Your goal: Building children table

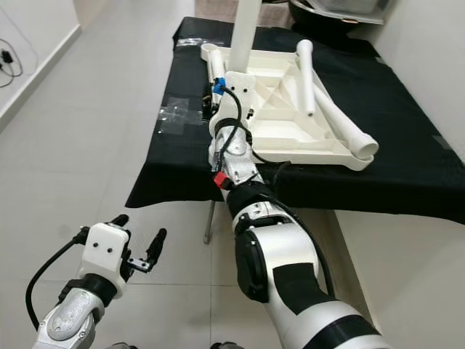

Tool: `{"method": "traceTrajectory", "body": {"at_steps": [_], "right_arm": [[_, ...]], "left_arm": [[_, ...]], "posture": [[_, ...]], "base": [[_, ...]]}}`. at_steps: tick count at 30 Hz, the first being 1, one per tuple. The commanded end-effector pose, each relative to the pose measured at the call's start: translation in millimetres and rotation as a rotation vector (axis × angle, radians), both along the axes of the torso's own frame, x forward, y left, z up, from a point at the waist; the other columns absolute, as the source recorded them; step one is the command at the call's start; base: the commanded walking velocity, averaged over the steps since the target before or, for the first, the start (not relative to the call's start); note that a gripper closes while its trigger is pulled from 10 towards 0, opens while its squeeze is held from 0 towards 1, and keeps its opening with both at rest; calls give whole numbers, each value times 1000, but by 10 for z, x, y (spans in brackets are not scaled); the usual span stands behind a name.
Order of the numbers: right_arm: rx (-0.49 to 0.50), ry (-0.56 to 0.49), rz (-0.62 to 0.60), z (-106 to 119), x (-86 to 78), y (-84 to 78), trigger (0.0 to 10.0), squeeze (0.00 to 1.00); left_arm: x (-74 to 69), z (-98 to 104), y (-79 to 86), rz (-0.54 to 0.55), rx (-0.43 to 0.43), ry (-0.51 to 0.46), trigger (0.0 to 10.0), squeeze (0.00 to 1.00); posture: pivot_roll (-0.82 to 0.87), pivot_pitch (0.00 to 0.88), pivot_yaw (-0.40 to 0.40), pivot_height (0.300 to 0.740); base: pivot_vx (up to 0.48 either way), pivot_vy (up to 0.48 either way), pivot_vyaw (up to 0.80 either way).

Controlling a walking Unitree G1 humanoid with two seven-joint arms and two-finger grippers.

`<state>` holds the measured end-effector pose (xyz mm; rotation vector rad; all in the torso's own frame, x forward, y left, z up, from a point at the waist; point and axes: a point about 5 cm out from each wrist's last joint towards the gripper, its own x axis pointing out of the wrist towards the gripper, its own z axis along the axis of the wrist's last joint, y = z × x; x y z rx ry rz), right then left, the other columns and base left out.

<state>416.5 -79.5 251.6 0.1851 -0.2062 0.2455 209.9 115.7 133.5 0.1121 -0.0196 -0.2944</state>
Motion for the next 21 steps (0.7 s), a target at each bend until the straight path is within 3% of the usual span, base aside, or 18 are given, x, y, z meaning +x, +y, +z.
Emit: {"method": "traceTrajectory", "body": {"at_steps": [1,6,7,11,16,17,19,20,21], "right_arm": [[15,61,206,-125,-16,0,10000,0],[-31,35,524,-60,-63,-88,10000,0],[-31,35,524,-60,-63,-88,10000,0],[-207,30,718,-64,-134,55,10000,0],[-312,38,731,-66,-146,196,10000,0],[-363,44,683,-58,-135,283,10000,0],[-378,48,648,-55,-124,307,10000,0],[-383,54,627,-51,-116,315,9059,0],[-386,54,602,-43,-107,317,3255,0]], "left_arm": [[-8,-48,-20,-9,-1,16,10000,0],[-3,-44,-21,-5,-1,13,10000,0],[-3,-44,-21,-5,-1,13,10000,0],[-15,-41,-25,-2,-2,14,10000,0],[-25,-39,-21,3,1,15,10000,0],[-35,-34,-21,7,-1,16,10000,0],[-38,-31,-21,8,-2,16,10000,0],[-39,-32,-20,10,-3,16,10000,0],[-43,-31,-20,11,-3,16,10000,0]], "posture": [[142,122,-126,740],[142,128,-128,740],[142,128,-128,740],[156,133,-141,740],[160,137,-145,740],[165,147,-154,740],[165,147,-154,740],[165,147,-154,740],[166,151,-157,740]], "base": [[0,0,0],[0,0,0],[0,0,0],[0,0,0],[0,0,0],[0,0,0],[0,0,0],[0,0,0],[0,0,0]]}}
